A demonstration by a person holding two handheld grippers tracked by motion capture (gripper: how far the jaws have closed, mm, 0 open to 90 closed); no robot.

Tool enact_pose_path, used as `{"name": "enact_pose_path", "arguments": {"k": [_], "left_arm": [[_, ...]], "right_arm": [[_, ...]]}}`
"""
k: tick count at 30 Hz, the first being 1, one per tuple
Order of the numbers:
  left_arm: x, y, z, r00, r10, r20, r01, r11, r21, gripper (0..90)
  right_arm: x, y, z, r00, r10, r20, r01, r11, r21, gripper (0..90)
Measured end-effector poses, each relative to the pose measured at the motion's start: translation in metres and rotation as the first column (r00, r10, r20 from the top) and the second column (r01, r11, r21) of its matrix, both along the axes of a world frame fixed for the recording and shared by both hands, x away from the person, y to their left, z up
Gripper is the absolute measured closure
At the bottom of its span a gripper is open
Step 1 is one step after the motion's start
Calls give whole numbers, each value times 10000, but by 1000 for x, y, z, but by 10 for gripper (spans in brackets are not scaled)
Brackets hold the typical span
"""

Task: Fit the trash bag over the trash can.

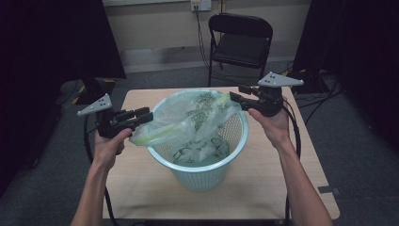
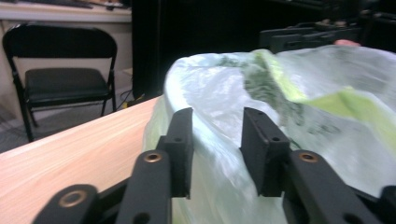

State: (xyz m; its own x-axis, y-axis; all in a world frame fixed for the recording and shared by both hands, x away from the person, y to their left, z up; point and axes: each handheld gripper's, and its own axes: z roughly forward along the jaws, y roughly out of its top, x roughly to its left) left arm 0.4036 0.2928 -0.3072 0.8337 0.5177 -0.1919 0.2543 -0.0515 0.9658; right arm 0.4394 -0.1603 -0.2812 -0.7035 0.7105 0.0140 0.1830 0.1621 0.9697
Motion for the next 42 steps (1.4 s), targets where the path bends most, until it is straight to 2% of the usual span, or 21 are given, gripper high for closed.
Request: {"name": "enact_pose_path", "arguments": {"k": [3, 5, 7, 9, 10, 12, 14, 15, 19, 20, 23, 27, 30, 32, 34, 35, 37, 38, 39, 41, 42], "left_arm": [[9, 7, 5, 9999, -19, 121, 25, 9987, -514, 719], [21, 4, 9, 9999, 66, 104, -60, 9983, -575, 726], [34, -7, 11, 9999, -127, -87, 124, 9990, -437, 674], [43, -20, 12, 9995, 39, -301, -35, 9999, 116, 577], [46, -24, 11, 9995, -13, -316, 17, 9999, 122, 552], [49, -28, 8, 9989, 111, -456, -96, 9994, 331, 577], [49, -27, 4, 9982, 25, -604, 0, 9991, 420, 666], [47, -26, 3, 9983, 96, -577, -79, 9996, 289, 693], [38, -17, 6, 9991, 301, -285, -297, 9995, 142, 788], [36, -14, 6, 9991, 364, -202, -360, 9991, 221, 863], [23, -9, 5, 9997, 226, -122, -225, 9997, 67, 900], [7, -7, 3, 9997, 261, 43, -261, 9997, 21, 900], [5, -9, 6, 9998, 182, 85, -184, 9996, 191, 900], [13, -12, 10, 9989, 456, 96, -458, 9986, 264, 824], [24, -16, 12, 9982, 590, -103, -588, 9980, 228, 660], [30, -17, 12, 9980, 596, -188, -592, 9980, 232, 606], [40, -22, 10, 9978, 544, -379, -531, 9979, 358, 553], [44, -26, 9, 9979, 415, -489, -392, 9982, 462, 574], [45, -27, 7, 9980, 427, -474, -400, 9976, 566, 654], [44, -29, 5, 9981, 450, -429, -430, 9980, 465, 712], [43, -28, 4, 9978, 509, -425, -494, 9981, 361, 726]], "right_arm": [[-1, 3, -1, 9999, 89, -49, -89, 10000, 0, 550], [1, 6, -1, 9997, 189, -133, -188, 9998, 82, 548], [3, 9, 0, 9993, 317, -190, -315, 9995, 85, 545], [5, 13, 0, 9986, 450, -283, -451, 9990, -20, 539], [6, 15, -1, 9984, 479, -313, -482, 9988, -87, 542], [7, 14, -1, 9967, 666, -461, -664, 9978, 66, 560], [7, 14, -1, 9945, 854, -606, -848, 9963, 127, 561], [7, 14, -1, 9941, 880, -641, -874, 9961, 115, 561], [7, 12, 0, 9924, 961, -774, -964, 9953, 5, 569], [6, 12, 0, 9925, 942, -780, -949, 9955, -53, 568], [5, 13, 1, 9935, 878, -725, -899, 9956, -263, 581], [6, 16, 3, 9922, 963, -794, -1008, 9934, -547, 637], [8, 22, 5, 9914, 1020, -822, -1082, 9913, -749, 713], [10, 25, 6, 9913, 975, -890, -1055, 9902, -910, 705], [13, 28, 6, 9922, 869, -893, -963, 9895, -1078, 663], [14, 29, 6, 9920, 846, -932, -950, 9891, -1125, 634], [18, 31, 6, 9926, 735, -963, -843, 9900, -1131, 626], [20, 32, 6, 9925, 725, -990, -834, 9903, -1111, 627], [22, 33, 5, 9919, 722, -1041, -835, 9906, -1083, 651], [24, 36, 5, 9930, 667, -979, -776, 9906, -1125, 694], [24, 36, 5, 9948, 609, -821, -697, 9917, -1083, 782]]}}
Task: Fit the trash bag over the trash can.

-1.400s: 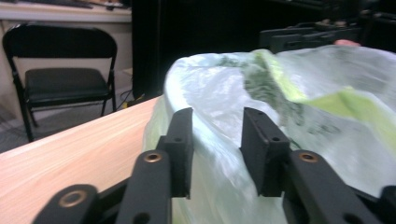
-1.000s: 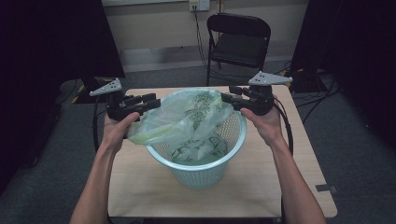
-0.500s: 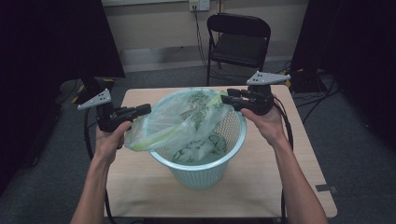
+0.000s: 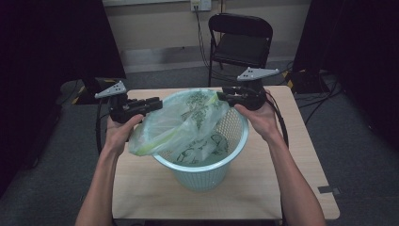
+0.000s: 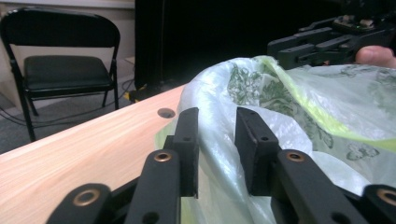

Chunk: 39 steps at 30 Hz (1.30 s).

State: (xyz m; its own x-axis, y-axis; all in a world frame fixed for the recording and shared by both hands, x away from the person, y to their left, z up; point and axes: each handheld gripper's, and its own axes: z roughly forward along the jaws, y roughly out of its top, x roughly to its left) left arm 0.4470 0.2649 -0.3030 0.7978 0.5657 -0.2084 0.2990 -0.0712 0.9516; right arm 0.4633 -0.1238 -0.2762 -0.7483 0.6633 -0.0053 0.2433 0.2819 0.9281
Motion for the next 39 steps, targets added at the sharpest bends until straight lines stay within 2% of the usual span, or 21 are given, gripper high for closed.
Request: {"name": "enact_pose_path", "arguments": {"k": [1, 3, 8, 13, 16, 17, 19, 22, 24, 25, 27, 32, 33, 35, 36, 37, 39], "left_arm": [[-1, 2, 0, 10000, 66, 1, -66, 9998, -213, 745], [-3, 6, -1, 10000, 39, 18, -39, 9994, -358, 780], [-13, 10, -1, 9997, 175, 164, -170, 9995, -263, 774], [-27, 15, -3, 9991, 291, 309, -279, 9989, -388, 768], [-35, 20, -3, 9992, 203, 331, -189, 9990, -402, 766], [-35, 20, -2, 9992, 213, 336, -201, 9991, -365, 776], [-29, 19, 2, 9989, 297, 376, -292, 9995, -134, 760], [-13, 14, 6, 9990, 291, 352, -277, 9988, -393, 726], [-1, 8, 6, 9991, 359, 234, -354, 9991, -216, 726], [3, 5, 5, 9994, 246, 237, -242, 9995, -192, 727], [8, -1, 3, 9999, 141, 76, -141, 9999, 19, 726], [14, -8, 0, 9998, 141, -151, -144, 9998, -165, 735], [14, -10, -1, 9998, 122, -161, -124, 9998, -143, 737], [15, -12, -2, 9997, 103, -199, -106, 9999, -127, 737], [15, -13, -2, 9997, 125, -188, -128, 9998, -175, 735], [15, -13, -2, 9998, 126, -170, -129, 9998, -168, 735], [15, -11, -2, 9998, 133, -161, -137, 9996, -236, 743]], "right_arm": [[0, 0, 0, 10000, 79, 39, -80, 9999, 115, 792], [-2, 0, 1, 9997, 23, 241, -25, 9999, 108, 899], [-10, -8, 1, 9990, -29, 448, 7, 9988, 492, 900], [-16, -16, 3, 9985, -122, 543, 95, 9988, 487, 900], [-13, -13, 4, 9987, -282, 416, 256, 9977, 624, 770], [-11, -11, 5, 9990, -245, 386, 220, 9977, 640, 755], [-5, -4, 4, 9994, -226, 271, 210, 9980, 589, 696], [5, 5, 6, 9997, -179, 144, 169, 9979, 631, 633], [10, 9, 10, 9997, -233, 122, 226, 9980, 593, 600], [12, 11, 12, 9998, -187, 110, 181, 9985, 510, 590], [17, 13, 15, 10000, 81, 54, -84, 9990, 443, 569], [21, 21, 14, 9970, 615, -462, -638, 9967, -506, 531], [21, 21, 13, 9979, 493, -430, -522, 9963, -686, 532], [21, 22, 10, 9977, 475, -493, -511, 9959, -743, 558], [20, 21, 10, 9978, 487, -453, -519, 9961, -720, 597], [19, 20, 10, 9984, 439, -343, -460, 9970, -626, 678], [18, 20, 9, 9981, 485, -390, -518, 9948, -878, 733]]}}
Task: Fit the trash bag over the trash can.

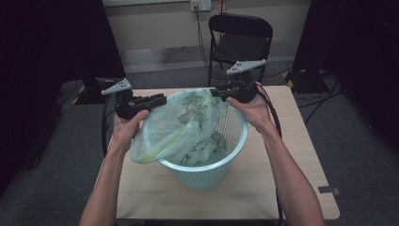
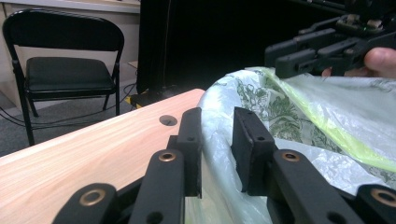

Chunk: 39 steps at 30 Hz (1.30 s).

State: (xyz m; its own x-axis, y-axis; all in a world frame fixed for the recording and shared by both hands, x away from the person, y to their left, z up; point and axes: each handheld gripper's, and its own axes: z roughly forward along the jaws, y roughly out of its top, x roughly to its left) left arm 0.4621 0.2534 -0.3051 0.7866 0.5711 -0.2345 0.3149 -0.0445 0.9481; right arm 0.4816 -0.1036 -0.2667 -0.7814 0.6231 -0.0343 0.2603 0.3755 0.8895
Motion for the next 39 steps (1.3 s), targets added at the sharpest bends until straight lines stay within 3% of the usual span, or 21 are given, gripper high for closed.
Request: {"name": "enact_pose_path", "arguments": {"k": [4, 10, 16, 19, 24, 26, 28, 29, 31, 34, 39], "left_arm": [[-3, 2, -1, 10000, 8, 66, -8, 10000, -24, 742], [-10, 6, -1, 9998, 144, 165, -143, 9999, -75, 743], [-13, 7, -1, 9994, 278, 226, -277, 9996, -13, 745], [-19, 10, -2, 9986, 383, 364, -383, 9993, -18, 745], [-36, 19, -2, 9969, 440, 645, -445, 9990, 59, 748], [-43, 24, -3, 9965, 406, 728, -402, 9992, -60, 746], [-40, 25, -4, 9982, 299, 526, -282, 9991, -320, 746], [-39, 25, -4, 9981, 382, 487, -369, 9989, -278, 747], [-38, 22, -3, 9971, 474, 595, -466, 9988, -140, 747], [-26, 14, -2, 9973, 409, 604, -411, 9992, 14, 749], [-10, 4, 0, 9985, 244, 480, -255, 9994, 217, 752]], "right_arm": [[-1, -1, 0, 9998, -98, 172, 99, 10000, -5, 896], [-6, -6, -1, 9989, -156, 453, 136, 9989, 449, 900], [-11, -11, 1, 9976, -366, 588, 336, 9982, 506, 900], [-18, -18, 0, 9960, -552, 701, 527, 9979, 378, 900], [-34, -36, -3, 9918, -925, 884, 875, 9944, 590, 900], [-39, -38, -5, 9917, -943, 878, 909, 9950, 411, 900], [-37, -34, -1, 9888, -999, 1108, 974, 9949, 278, 900], [-35, -30, 4, 9880, -990, 1181, 928, 9940, 572, 897], [-32, -22, 11, 9879, -789, 1335, 664, 9932, 960, 746], [-14, -11, 13, 9938, -577, 954, 508, 9960, 739, 594], [3, -13, 4, 9992, -347, 197, 332, 9969, 717, 501]]}}
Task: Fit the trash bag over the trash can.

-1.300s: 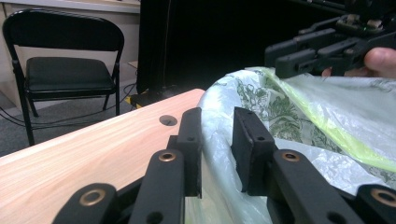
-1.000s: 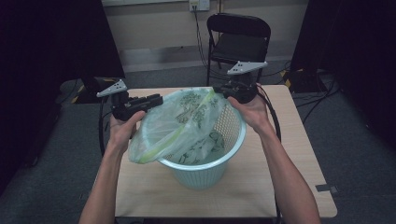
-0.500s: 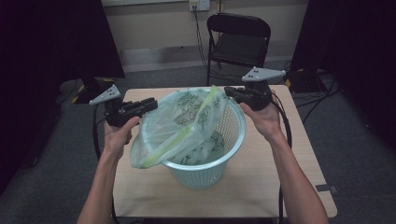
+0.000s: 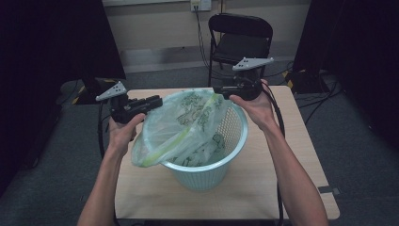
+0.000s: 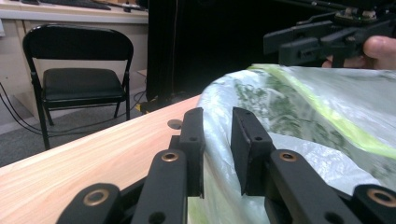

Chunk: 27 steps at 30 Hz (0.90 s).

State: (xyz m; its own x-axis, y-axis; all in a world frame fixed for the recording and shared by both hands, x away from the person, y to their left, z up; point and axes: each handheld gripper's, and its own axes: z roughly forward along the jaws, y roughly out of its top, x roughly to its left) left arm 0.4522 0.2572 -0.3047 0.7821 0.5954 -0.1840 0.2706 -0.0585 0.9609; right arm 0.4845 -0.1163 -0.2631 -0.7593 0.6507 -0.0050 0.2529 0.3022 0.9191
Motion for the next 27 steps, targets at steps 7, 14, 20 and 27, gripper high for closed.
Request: {"name": "enact_pose_path", "arguments": {"k": [7, 14, 20, 27], "left_arm": [[0, -3, 0, 9999, 111, 3, -111, 9999, 121, 747], [-10, 7, -2, 9998, 170, 45, -169, 9998, -65, 746], [-17, 9, -2, 9996, 241, 174, -239, 9997, -104, 745], [-28, 12, -1, 9992, 262, 289, -262, 9997, -8, 745]], "right_arm": [[-1, -2, -10, 9979, 237, -604, -263, 9987, -436, 602], [-12, -7, -5, 9991, 431, 55, -430, 9989, -167, 900], [-23, -21, -4, 9985, -208, 510, 176, 9979, 626, 900], [-39, -52, -17, 9947, -841, 592, 784, 9926, 931, 900]]}}
